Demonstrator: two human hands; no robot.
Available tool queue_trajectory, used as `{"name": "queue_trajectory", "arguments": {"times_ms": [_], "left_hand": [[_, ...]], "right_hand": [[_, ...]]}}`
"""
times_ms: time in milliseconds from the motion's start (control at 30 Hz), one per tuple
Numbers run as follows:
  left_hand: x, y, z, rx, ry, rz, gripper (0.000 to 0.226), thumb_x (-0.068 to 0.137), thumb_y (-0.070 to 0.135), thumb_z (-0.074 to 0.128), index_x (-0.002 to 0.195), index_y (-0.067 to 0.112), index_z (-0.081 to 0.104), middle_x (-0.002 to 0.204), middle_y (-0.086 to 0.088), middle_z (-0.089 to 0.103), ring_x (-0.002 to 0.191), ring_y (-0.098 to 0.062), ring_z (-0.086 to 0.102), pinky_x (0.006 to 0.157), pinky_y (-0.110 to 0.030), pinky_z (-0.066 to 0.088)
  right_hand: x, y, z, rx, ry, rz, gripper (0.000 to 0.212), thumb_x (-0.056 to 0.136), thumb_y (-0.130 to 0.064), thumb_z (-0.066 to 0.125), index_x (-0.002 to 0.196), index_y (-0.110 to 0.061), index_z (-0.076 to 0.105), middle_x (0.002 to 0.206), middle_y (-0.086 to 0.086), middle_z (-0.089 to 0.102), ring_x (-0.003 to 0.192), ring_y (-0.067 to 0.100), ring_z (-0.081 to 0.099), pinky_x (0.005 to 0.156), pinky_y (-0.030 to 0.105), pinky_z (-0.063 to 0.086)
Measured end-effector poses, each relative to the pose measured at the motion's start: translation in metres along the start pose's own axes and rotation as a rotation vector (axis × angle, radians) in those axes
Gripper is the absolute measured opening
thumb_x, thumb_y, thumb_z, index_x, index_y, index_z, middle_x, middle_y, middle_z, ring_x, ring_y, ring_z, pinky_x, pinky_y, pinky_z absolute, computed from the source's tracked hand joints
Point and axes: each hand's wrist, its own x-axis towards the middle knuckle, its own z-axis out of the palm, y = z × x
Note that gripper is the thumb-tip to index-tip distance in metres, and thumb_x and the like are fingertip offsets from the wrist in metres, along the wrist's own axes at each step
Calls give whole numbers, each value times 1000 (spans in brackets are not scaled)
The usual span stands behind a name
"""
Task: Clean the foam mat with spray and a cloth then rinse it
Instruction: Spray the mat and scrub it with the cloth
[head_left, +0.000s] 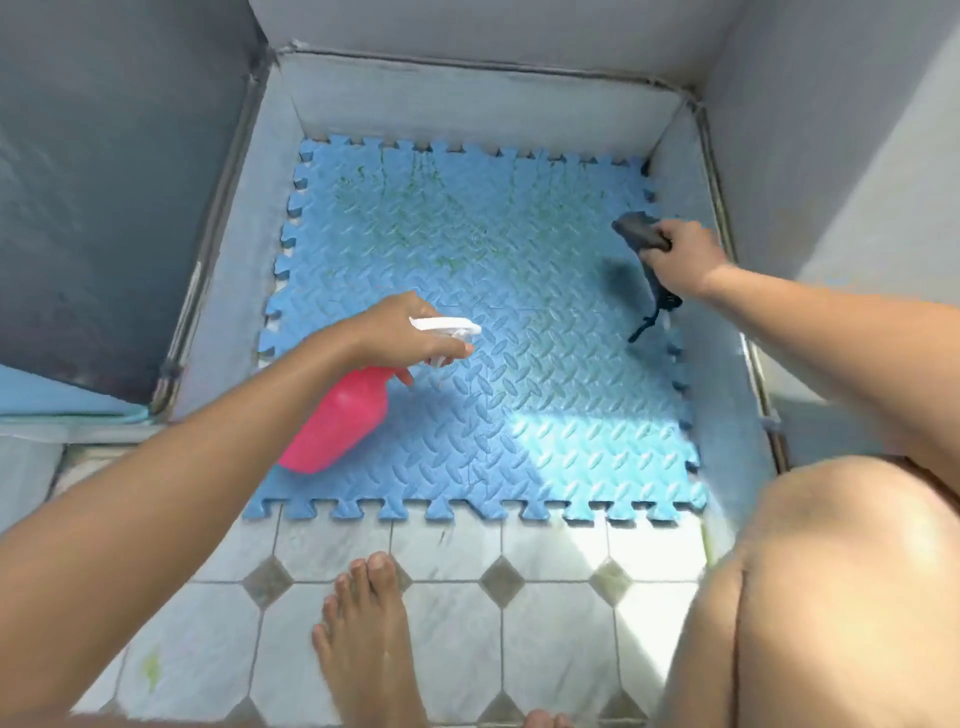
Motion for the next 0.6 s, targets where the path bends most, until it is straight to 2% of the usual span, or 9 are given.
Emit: {"name": "queue_trajectory", "arguments": {"times_ms": [67, 167, 233, 267, 333, 433, 467, 533, 600], "left_hand": [[16, 4, 20, 49, 71, 18, 36, 82, 47, 79, 70, 14, 74, 65, -5, 72, 61, -18, 64, 58, -34, 57], [26, 7, 31, 172, 225, 33, 47, 77, 57, 80, 73, 11, 72, 68, -10, 73, 61, -26, 67, 62, -39, 54], [30, 5, 27, 145, 207, 58, 49, 73, 59, 82, 79, 11, 75, 74, -15, 75, 62, -26, 66, 63, -40, 52], [30, 6, 25, 120, 166, 81, 55, 69, 62, 83, 84, 10, 77, 78, -14, 76, 63, -25, 65, 64, -39, 51], [31, 5, 21, 91, 101, 103, 73, 59, 73, 79, 96, 10, 79, 86, -5, 79, 67, -20, 64, 66, -35, 48], [35, 2, 18, 80, 81, 117, 65, 64, 72, 79, 94, 15, 81, 77, -1, 79, 58, -16, 64, 62, -25, 46], [37, -1, 18, 58, 98, 118, 63, 67, 70, 81, 95, 15, 81, 76, -4, 78, 56, -17, 64, 62, -25, 46], [37, -7, 15, 18, 125, 129, 78, 61, 77, 82, 102, 11, 79, 81, -8, 75, 62, -28, 69, 64, -29, 47], [31, -8, 9, 14, 94, 132, 78, 57, 79, 81, 102, 16, 78, 81, -9, 74, 67, -24, 69, 65, -35, 53]], "right_hand": [[-8, 28, -4, 32, 51, 107, 20, 94, -23, 62, 108, -10, 66, 100, 14, 66, 97, 33, 64, 79, 34, 46], [-16, 22, 5, 73, -111, 147, 18, 94, -29, 65, 99, -13, 66, 90, 9, 65, 84, 28, 62, 69, 31, 45], [-16, 5, 14, 40, -175, 98, 18, 96, -28, 63, 87, -12, 58, 82, 6, 58, 77, 27, 57, 65, 31, 41], [-16, 0, 19, 3, -178, 69, 17, 97, -26, 61, 88, -11, 57, 85, 7, 58, 79, 27, 56, 67, 31, 41], [-14, -5, 27, -58, -161, 43, 12, 98, -21, 57, 101, -11, 60, 95, 7, 60, 85, 28, 58, 70, 32, 44], [-8, -2, 34, -129, -67, 26, 19, 95, -15, 51, 111, -15, 60, 106, 8, 62, 89, 30, 59, 71, 35, 46], [-5, -1, 35, -155, -24, 20, 21, 95, -14, 50, 113, -15, 60, 109, 10, 61, 91, 31, 59, 72, 36, 45], [3, 7, 37, -187, 47, 25, 26, 96, -14, 49, 121, -14, 57, 118, 13, 57, 97, 35, 59, 76, 38, 45], [8, 16, 44, -189, 41, 55, 34, 98, -16, 49, 131, -13, 51, 128, 15, 52, 103, 38, 58, 85, 41, 48]]}}
